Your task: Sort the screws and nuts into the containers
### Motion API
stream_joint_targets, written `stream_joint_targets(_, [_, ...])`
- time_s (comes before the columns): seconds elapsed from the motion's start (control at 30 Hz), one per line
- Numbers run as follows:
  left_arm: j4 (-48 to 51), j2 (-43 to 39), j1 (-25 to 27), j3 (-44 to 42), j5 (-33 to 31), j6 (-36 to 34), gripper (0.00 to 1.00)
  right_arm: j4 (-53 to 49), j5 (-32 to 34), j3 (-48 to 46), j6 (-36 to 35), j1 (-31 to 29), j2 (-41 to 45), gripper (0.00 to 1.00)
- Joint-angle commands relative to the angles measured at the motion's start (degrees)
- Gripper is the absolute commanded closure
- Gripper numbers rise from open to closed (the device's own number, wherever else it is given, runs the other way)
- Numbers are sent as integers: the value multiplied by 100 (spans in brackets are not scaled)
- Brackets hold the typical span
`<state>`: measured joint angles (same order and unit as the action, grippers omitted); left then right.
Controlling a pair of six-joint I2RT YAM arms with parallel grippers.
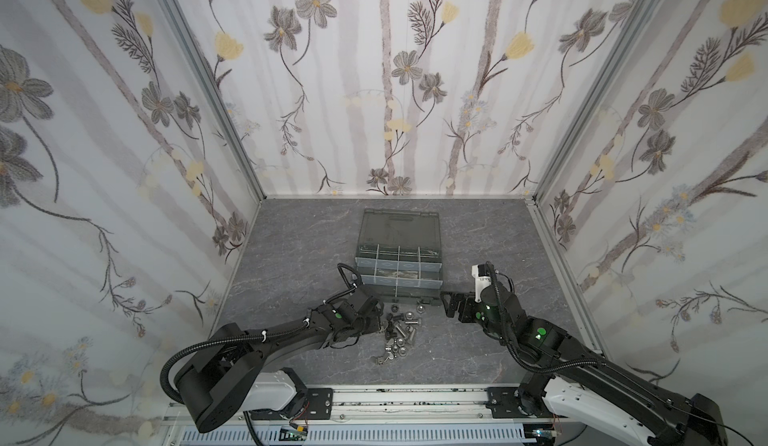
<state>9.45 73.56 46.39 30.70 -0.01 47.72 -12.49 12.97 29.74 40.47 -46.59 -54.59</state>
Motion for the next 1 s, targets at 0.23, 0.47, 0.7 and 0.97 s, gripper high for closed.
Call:
stream_joint_targets(0.23, [-22,-833,-80,321,-289,-697,90,56,599,104,-235,-8,259,0])
stream_joint_targets(0.47, [-64,-674,-395,687,-246,-1173,90,36,531,295,-405,-8,408,0])
stream_joint_targets(0.7, [-153,-434,-817,707,6,-1455,90,129,472,326,-478,-8,526,0])
stream_joint_targets(0.97, [-180,-967,-1889,308,731,-1682,90,323,503,291,-525,-3,264,0])
